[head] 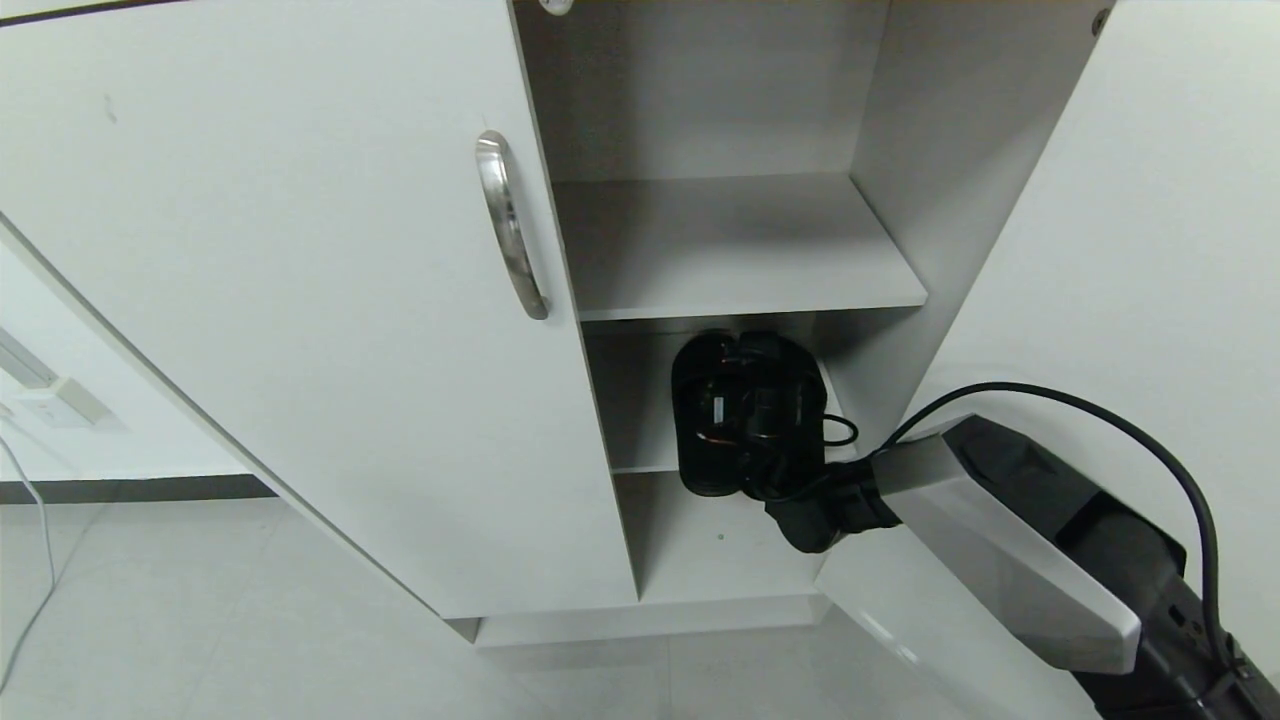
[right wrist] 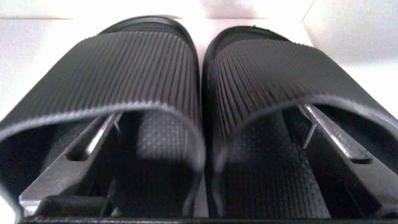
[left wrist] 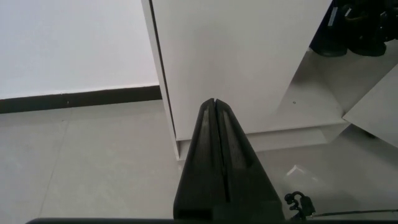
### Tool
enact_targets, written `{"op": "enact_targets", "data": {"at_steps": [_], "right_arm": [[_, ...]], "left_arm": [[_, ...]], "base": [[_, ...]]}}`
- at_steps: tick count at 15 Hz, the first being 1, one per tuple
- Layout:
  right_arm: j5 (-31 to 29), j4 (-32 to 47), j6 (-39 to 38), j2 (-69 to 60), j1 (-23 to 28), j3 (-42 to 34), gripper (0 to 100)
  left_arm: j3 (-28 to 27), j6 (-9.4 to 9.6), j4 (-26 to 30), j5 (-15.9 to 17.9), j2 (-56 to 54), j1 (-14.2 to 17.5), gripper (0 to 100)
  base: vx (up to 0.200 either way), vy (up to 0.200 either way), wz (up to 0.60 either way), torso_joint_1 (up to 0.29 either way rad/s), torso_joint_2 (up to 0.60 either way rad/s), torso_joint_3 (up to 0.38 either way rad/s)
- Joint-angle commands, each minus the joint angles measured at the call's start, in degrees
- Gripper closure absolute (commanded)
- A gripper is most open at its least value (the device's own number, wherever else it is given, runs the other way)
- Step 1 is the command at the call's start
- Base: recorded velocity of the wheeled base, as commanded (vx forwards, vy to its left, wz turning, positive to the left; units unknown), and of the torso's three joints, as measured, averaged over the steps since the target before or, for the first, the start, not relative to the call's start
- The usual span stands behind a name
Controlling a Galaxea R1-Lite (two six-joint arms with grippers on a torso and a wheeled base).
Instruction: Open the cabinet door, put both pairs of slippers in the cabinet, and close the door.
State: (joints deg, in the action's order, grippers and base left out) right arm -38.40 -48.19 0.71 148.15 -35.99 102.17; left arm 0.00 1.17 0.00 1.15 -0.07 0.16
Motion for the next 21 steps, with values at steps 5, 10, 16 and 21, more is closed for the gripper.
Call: {"op": "enact_targets", "data": {"at_steps": [5,10,16,21], "right_arm": [[-0.10,-9.73,0.00,-9.46,-2.16,-18.41,0],[-0.01,-24.23,0.00,-19.48,-8.49,-42.76,0],[0.08,-31.70,-0.27,-22.29,-10.95,-53.39,0],[0.08,-32.32,-0.27,-23.44,-10.95,-54.71,0]], "left_arm": [[0.00,0.06,0.00,0.00,0.07,0.02,100],[0.00,0.06,0.00,0.00,0.07,0.02,100],[0.00,0.15,0.00,0.26,0.07,0.02,100],[0.00,0.15,0.00,0.26,0.07,0.02,100]], "base": [[0.000,0.000,0.00,0.000,0.00,0.000],[0.000,0.000,0.00,0.000,0.00,0.000],[0.000,0.000,0.00,0.000,0.00,0.000],[-0.120,0.000,0.00,0.001,0.00,0.003]]}}
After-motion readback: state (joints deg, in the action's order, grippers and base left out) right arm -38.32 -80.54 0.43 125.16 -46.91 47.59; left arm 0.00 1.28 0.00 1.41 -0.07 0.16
